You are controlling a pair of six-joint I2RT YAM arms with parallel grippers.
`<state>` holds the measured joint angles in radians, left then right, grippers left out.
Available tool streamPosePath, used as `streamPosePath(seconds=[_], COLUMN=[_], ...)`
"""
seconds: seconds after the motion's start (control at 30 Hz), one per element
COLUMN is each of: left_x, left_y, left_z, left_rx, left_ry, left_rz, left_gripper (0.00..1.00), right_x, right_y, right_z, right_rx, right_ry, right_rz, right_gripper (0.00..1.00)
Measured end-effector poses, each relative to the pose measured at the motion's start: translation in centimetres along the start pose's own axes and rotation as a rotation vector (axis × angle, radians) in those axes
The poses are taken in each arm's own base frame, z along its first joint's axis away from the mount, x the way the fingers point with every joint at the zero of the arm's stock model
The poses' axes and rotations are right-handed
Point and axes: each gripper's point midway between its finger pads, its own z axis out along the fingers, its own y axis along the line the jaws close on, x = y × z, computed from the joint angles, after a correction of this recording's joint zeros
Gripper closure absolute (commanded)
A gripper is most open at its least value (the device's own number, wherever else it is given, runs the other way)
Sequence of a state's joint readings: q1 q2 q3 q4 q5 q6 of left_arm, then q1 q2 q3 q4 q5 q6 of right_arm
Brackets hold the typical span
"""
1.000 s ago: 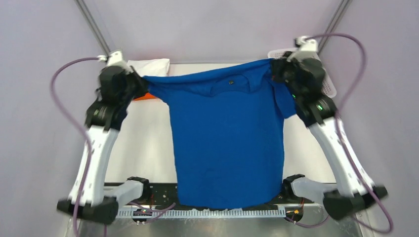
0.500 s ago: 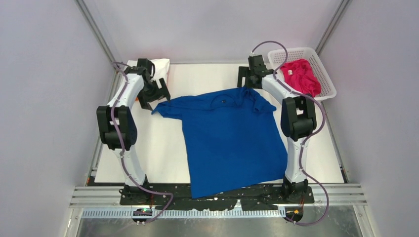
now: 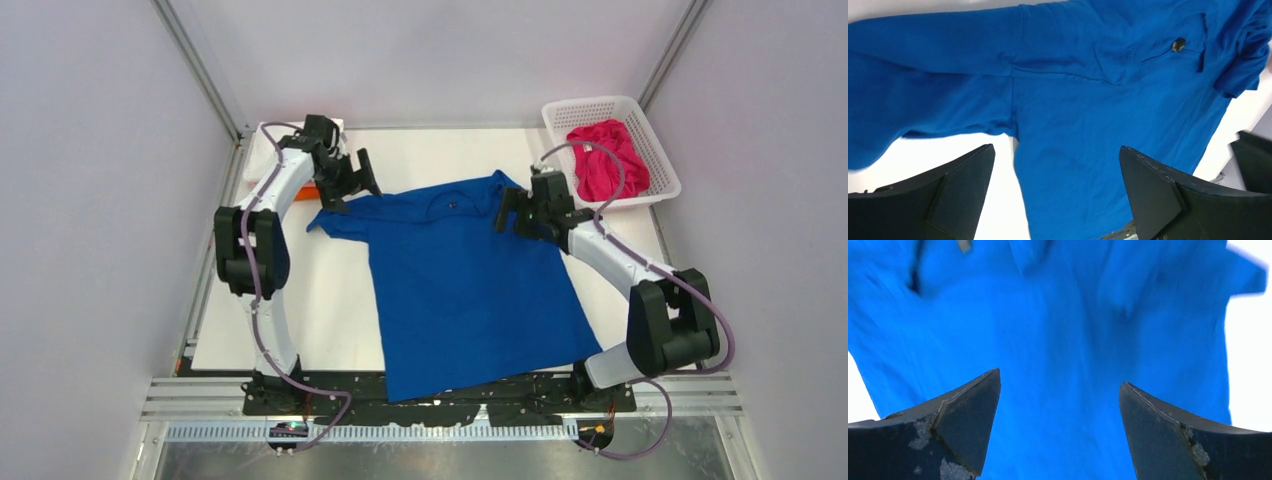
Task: Fold and stack the t-shirts
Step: Flatten out the tshirt
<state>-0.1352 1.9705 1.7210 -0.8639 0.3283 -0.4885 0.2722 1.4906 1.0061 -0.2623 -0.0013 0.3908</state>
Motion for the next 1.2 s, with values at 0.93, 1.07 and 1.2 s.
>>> streamPosePath(seconds=[0.93,1.07,1.2], left_x=[26.5,30.2,27.1], left_y=[-1.8,-5.9,-8.9], left_z=[2.7,2.8,2.9], left_rx=[0.157,0.261,0.286], left_ry=[0.456,0.542,0.462], left_rz=[0.094,0.211,0.258], left_gripper=[0.0,0.0,0.0], right_x=[-2.1,-6.0,-7.5], right_y=[6.1,10.3,12.4], right_z=[16.1,19.9,20.0], right_rx=[-0.012,-0.128,-0.2], right_ry=[0.249,0.187,0.159], right_rz=[0.026,-0.014,-0.056], right_gripper=[0.05,0.05,0.05])
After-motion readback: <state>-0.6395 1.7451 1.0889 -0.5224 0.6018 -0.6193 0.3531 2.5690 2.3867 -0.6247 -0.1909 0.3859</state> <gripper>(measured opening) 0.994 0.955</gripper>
